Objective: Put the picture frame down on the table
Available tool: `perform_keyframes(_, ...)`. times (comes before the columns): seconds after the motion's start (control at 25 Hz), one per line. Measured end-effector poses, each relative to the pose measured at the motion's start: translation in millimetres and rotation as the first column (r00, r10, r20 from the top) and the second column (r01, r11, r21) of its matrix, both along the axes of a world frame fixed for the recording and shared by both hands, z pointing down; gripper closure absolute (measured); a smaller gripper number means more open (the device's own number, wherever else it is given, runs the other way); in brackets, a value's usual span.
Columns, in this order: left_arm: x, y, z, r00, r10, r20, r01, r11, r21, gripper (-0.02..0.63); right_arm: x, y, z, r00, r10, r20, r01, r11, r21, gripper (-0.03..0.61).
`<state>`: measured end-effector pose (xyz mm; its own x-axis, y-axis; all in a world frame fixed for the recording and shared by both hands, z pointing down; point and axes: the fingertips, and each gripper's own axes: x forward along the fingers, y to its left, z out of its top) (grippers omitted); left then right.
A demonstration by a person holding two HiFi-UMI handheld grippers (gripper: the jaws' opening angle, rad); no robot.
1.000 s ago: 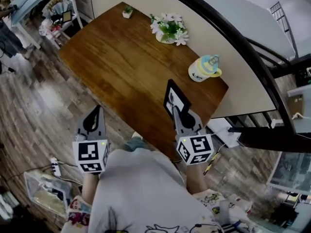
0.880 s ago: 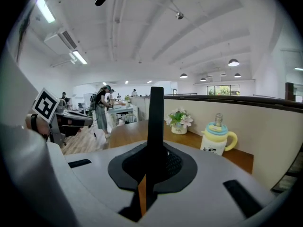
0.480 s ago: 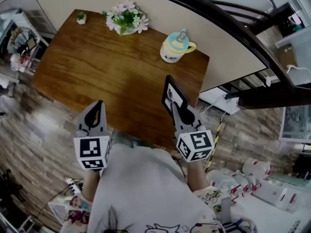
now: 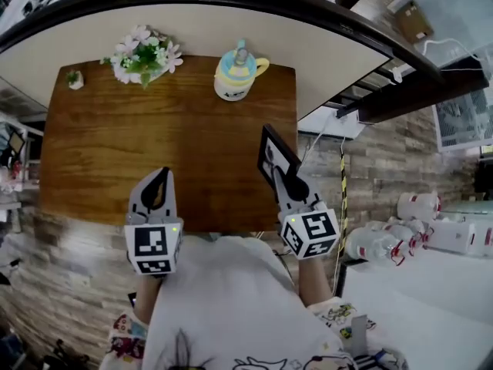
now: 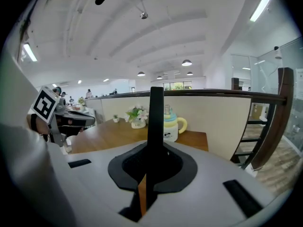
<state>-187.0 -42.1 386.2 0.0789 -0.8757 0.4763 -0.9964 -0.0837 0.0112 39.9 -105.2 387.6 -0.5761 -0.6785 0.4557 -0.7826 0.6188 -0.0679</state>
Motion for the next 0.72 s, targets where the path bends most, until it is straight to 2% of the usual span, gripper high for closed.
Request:
perform_keyframes(0.16,-4.8,-20.8,2.3,0.997,0.078,-0.007,-0.078,0.997,0.007,0.611,1.2,-5.1,1.6,0.996,0.087,-0.005,-0.087,0.996,0.003,0.563)
perform_keyframes(0.36,5.1,-37.3,7.4,0.99,0.141,-0.023,-0.141,0.99,0.003,0.611,10.5,-6.0,3.1,0.988,0.152,-0.005,-0.152,0.988,-0.005,0.563)
perform_keyframes(0.72,21.3,-54.6,6.7,0.985,0.169,-0.03,-0.169,0.986,0.008,0.611,25.2,-8.2,8.4,0.987,0.16,-0.006,-0.16,0.986,-0.038,0.563)
